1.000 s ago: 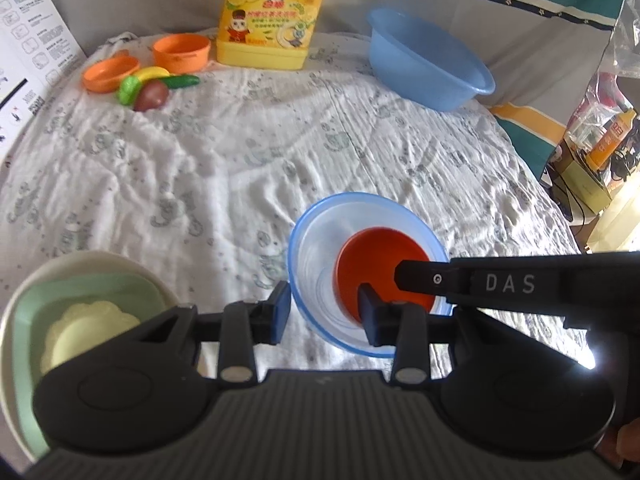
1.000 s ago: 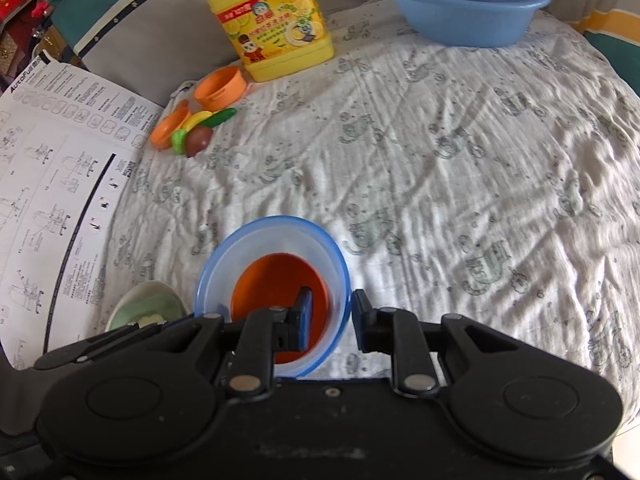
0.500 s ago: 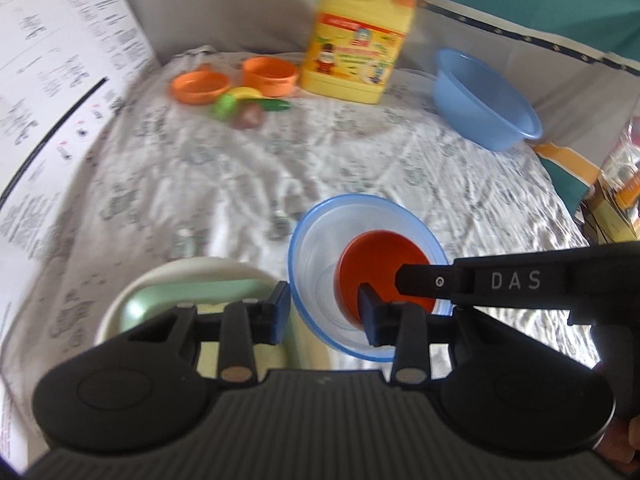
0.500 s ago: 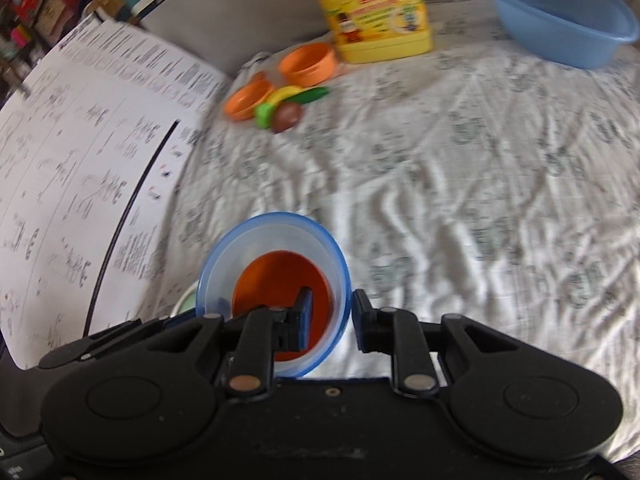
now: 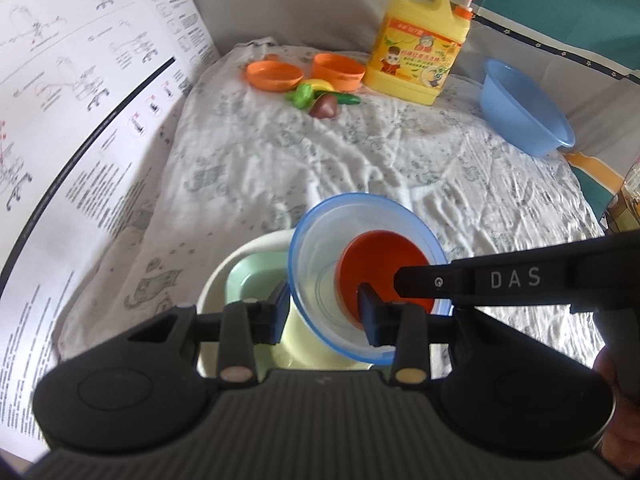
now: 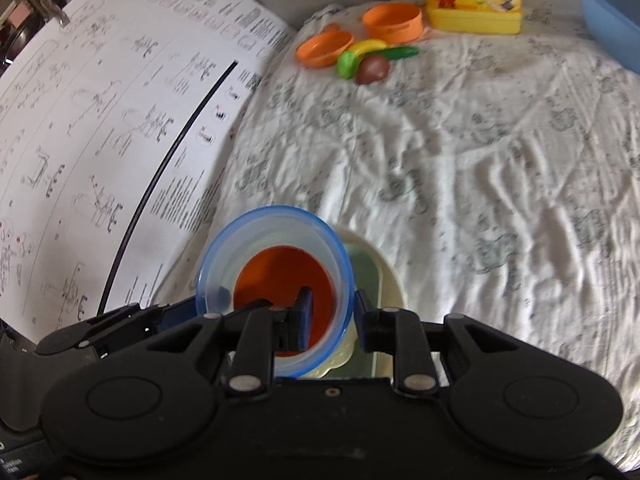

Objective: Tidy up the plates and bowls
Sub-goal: 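Lower the blue bowl with the right gripper onto the yellow plate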

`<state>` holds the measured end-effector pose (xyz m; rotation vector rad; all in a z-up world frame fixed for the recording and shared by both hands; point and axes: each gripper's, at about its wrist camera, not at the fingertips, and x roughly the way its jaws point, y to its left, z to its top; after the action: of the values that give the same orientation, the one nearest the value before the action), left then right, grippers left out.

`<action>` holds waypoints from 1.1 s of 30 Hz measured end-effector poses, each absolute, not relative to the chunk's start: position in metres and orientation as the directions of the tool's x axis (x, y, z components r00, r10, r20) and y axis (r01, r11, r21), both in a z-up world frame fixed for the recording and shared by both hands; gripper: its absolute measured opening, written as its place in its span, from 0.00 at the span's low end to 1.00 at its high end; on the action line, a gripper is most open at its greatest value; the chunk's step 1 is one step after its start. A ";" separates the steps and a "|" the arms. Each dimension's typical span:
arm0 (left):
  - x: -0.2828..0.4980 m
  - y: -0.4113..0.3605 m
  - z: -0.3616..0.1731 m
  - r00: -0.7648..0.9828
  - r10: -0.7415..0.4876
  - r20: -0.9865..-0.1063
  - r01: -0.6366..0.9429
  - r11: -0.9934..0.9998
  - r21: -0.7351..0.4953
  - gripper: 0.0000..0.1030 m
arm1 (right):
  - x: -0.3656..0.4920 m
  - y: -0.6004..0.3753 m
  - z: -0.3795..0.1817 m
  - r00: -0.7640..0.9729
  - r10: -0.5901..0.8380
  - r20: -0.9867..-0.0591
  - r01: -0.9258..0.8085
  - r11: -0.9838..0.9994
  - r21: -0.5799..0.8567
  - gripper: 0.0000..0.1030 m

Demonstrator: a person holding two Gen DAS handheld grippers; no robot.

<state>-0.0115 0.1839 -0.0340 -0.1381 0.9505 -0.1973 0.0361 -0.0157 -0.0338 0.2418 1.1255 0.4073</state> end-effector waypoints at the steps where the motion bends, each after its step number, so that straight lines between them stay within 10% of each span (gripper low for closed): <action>1: -0.013 0.186 -0.036 0.561 -0.228 -0.796 0.106 0.973 -0.204 0.35 | 0.036 -0.013 -0.036 0.360 0.433 -0.826 -0.194 0.901 0.388 0.23; 33: -0.004 0.201 -0.072 0.488 -0.255 -0.835 0.073 0.965 -0.252 0.38 | 0.046 -0.002 -0.069 0.276 0.441 -0.854 -0.178 0.897 0.405 0.25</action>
<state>-0.0041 0.2006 -0.0720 -0.1918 1.0435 -0.2007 0.0464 -0.0019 -0.0691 0.2487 1.2249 0.4209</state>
